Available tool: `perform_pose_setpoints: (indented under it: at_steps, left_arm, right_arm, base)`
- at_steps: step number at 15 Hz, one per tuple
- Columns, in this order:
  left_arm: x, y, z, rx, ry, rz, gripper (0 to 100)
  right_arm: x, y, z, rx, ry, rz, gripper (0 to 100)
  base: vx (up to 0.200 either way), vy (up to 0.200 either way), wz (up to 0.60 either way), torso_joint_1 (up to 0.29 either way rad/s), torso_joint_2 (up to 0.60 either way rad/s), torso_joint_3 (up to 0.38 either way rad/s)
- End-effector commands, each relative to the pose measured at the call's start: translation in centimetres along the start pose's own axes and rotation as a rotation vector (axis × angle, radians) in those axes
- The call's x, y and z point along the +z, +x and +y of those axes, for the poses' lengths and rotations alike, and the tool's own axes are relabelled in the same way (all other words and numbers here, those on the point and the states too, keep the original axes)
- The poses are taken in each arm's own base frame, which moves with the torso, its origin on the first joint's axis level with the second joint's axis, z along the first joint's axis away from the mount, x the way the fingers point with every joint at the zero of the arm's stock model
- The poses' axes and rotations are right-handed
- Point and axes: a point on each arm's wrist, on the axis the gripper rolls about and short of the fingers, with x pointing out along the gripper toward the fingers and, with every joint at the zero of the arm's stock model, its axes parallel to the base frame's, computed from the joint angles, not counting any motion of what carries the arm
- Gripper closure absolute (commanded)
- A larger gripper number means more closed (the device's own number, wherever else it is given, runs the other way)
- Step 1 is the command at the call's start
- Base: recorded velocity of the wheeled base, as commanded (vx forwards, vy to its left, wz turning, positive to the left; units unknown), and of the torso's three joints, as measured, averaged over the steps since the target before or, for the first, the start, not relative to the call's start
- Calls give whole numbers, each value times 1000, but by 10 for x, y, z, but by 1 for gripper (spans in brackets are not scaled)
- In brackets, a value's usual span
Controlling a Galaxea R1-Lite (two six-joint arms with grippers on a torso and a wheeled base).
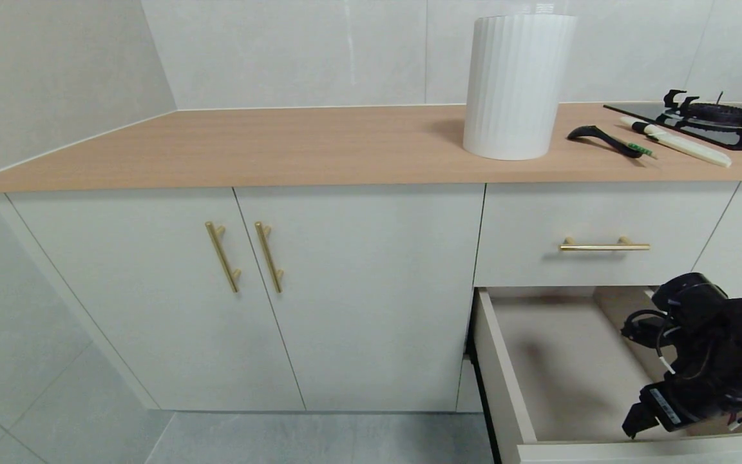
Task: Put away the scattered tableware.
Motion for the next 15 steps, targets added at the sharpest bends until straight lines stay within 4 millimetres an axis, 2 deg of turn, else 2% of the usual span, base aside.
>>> perform_pose_setpoints:
  at_steps: [1,4,8,15]
  left_arm:
    - [0,0,0,0,0,1,0]
    - [0,0,0,0,0,1,0]
    - [0,0,0,0,0,1,0]
    - [0,0,0,0,0,1,0]
  right_arm:
    - [-3,1,1,2,-3,36,0]
    - [-12,3,2,-26,-48,148,0]
    - [-16,7,8,-36,-83,211,0]
    - [-17,2,12,-36,-104,230,0]
  base:
    - [0,0,0,0,0,0]
    - [0,0,0,0,0,0]
    - [0,0,0,0,0,0]
    - [0,0,0,0,0,0]
